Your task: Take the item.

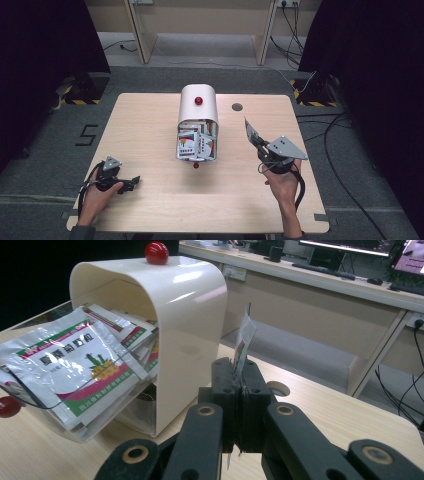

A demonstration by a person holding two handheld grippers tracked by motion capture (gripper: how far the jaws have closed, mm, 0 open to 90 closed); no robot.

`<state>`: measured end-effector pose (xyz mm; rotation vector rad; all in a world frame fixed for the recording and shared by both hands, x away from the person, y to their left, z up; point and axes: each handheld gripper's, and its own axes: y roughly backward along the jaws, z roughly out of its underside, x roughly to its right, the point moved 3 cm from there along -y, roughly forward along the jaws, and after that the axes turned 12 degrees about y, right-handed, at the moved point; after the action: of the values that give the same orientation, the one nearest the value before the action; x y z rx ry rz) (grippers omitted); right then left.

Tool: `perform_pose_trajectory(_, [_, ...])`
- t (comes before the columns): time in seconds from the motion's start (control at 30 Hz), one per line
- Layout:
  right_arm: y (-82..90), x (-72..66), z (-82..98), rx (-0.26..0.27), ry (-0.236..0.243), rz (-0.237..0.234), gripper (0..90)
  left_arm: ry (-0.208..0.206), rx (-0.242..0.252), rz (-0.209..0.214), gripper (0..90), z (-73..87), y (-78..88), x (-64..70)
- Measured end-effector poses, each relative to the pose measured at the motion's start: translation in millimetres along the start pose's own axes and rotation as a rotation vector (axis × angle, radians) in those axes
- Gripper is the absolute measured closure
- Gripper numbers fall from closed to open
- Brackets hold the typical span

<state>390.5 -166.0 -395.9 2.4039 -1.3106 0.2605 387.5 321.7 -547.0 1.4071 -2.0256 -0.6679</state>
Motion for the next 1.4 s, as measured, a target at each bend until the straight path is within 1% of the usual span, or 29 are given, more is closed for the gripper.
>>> perform_pose_trajectory(0.1, [0.2, 2.6, 2.7, -0.005, -0.012, 0.002, 88.8, 0.000, 0.000, 0.000, 0.0, 0.0, 0.0, 0.0])
perform_pose_trajectory(0.23, [0.2, 5.1, 4.9, -0.007, -0.013, 0.008, 88.8, 0.000, 0.000, 0.000, 0.0, 0.0, 0.0, 0.0])
perform_pose_trajectory(0.57, [-9.3, 9.4, 20.8, -0.056, -0.030, 0.011, 88.7, 0.000, 0.000, 0.000, 0.0, 0.0, 0.0, 0.0])
perform_pose_trajectory(0.87, [-11.0, 10.5, 25.5, -0.068, -0.032, 0.017, 88.7, 0.000, 0.000, 0.000, 0.0, 0.0, 0.0, 0.1])
perform_pose_trajectory(1.17, [-20.1, 11.7, 39.1, -0.110, -0.043, 0.015, 88.7, 0.000, 0.000, 0.000, 0.0, 0.0, 0.0, 0.0])
perform_pose_trajectory(1.4, [-25.0, 9.3, 43.8, -0.131, -0.033, 0.014, 88.7, 0.001, 0.001, 0.000, 0.0, 0.0, 0.0, 0.1])
